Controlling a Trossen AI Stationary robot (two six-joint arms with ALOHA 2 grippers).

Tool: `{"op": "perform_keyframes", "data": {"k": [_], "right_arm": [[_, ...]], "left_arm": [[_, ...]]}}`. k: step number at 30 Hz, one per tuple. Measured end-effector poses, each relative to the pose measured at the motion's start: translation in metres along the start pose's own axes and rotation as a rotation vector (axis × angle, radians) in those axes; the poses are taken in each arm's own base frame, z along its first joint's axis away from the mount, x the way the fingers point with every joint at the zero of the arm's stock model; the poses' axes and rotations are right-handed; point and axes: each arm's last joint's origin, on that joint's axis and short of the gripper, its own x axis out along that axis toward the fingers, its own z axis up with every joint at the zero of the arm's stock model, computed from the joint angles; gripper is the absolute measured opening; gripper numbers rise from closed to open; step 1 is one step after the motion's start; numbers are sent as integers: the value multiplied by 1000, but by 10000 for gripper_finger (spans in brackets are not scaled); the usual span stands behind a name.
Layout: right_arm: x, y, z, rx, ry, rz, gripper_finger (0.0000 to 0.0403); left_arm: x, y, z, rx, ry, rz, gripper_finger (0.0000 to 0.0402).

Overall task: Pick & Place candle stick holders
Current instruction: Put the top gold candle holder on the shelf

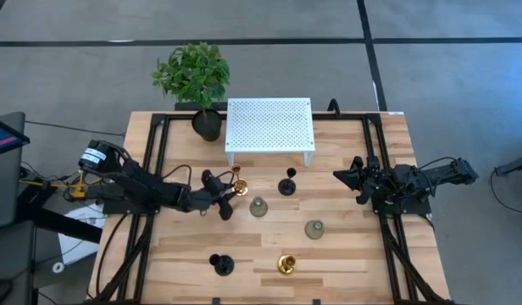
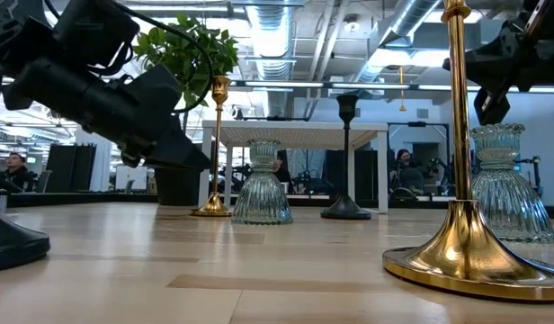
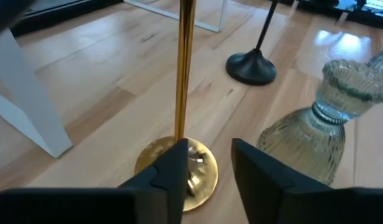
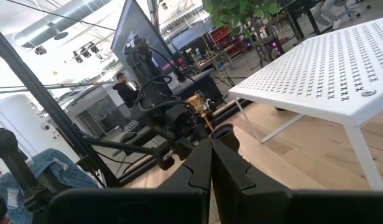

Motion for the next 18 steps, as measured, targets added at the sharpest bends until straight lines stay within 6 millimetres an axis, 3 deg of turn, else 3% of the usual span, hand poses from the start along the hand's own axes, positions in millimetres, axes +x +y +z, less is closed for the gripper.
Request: {"op": "perform_keyframes", "data": {"k": [9,18], "right_arm": [[0,0,0,0,0,0,0],[0,0,0,1,0,0,0]], "left_arm": [[6,7,4,-19,-1,5,182],[10,13,6,-30,-7,37,172]]}}
